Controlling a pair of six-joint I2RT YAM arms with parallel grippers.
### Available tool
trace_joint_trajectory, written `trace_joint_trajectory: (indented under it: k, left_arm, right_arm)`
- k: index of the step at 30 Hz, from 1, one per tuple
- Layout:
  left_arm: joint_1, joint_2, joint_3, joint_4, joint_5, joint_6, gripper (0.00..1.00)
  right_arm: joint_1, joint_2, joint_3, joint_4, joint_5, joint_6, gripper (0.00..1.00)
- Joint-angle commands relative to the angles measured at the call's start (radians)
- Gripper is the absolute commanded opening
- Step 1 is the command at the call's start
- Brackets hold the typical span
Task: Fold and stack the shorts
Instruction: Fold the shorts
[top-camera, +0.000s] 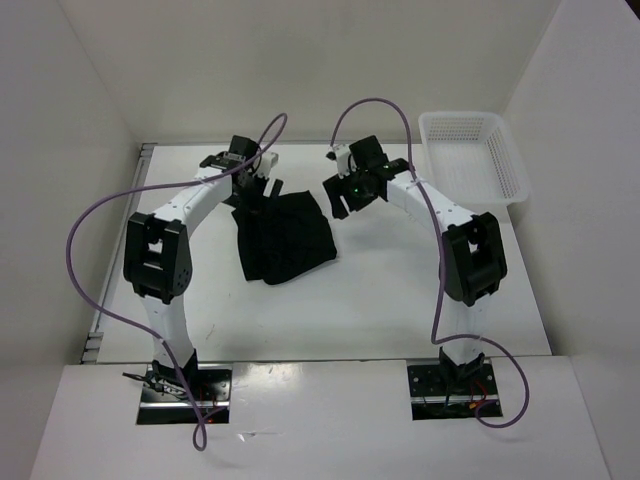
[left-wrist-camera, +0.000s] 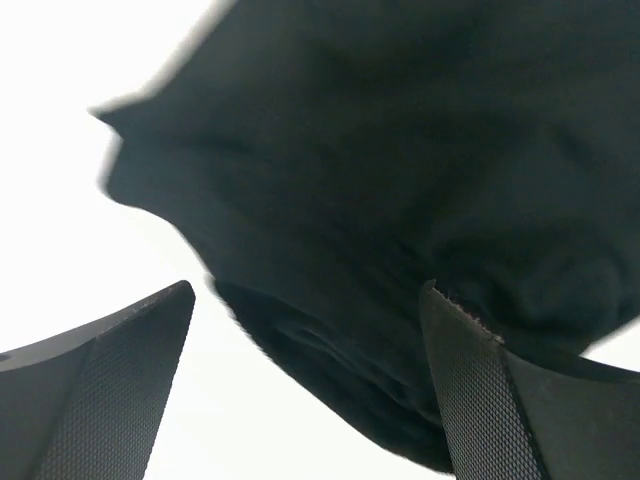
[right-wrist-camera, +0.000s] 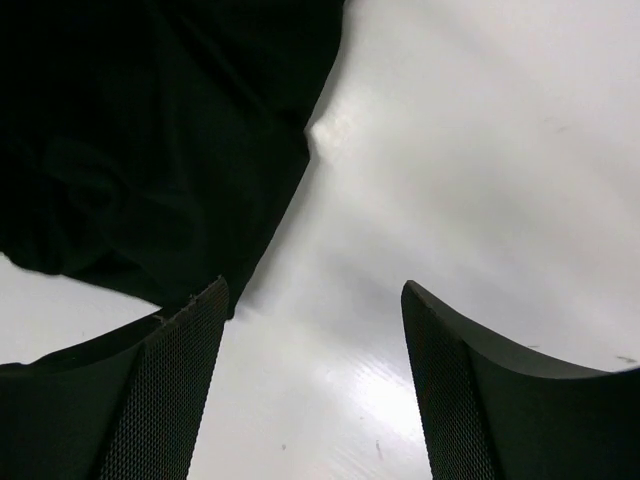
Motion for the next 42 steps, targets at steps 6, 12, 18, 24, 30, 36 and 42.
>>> trace_joint_trajectory:
  k: [6, 12, 18, 24, 30, 36, 42]
  left_arm:
    - [0.015, 0.039, 0.057, 0.087, -0.087, 0.003, 1.0]
    - [0.069, 0.103, 0.035, 0.101, -0.046, 0.003, 1.0]
    - [0.078, 0.125, 0.023, 0.101, -0.009, 0.003, 0.91]
    - [0.098, 0.135, 0.043, 0.07, 0.083, 0.003, 0.37]
    - [0.107, 0.116, 0.064, 0.051, 0.13, 0.003, 0.0]
    - [0.107, 0.08, 0.19, -0.008, 0.153, 0.003, 0.0]
    - [0.107, 0.047, 0.336, -0.037, 0.126, 0.003, 0.0]
  right_arm:
    - [0.006, 0.052, -0.086, 0.023, -0.233, -0.008, 0.75]
    - [0.006, 0.104, -0.106, 0.033, -0.254, 0.023, 0.77]
    - [0.006, 0.162, -0.126, 0.055, -0.279, 0.034, 0.77]
    - [0.024, 0.194, -0.106, 0.055, -0.289, 0.024, 0.67]
    - [0.034, 0.184, -0.161, 0.036, -0.299, 0.001, 0.55]
    - [0.034, 0.193, -0.161, 0.018, -0.299, -0.042, 0.12]
    - [0.034, 0.202, -0.08, 0.006, -0.299, -0.052, 0.0]
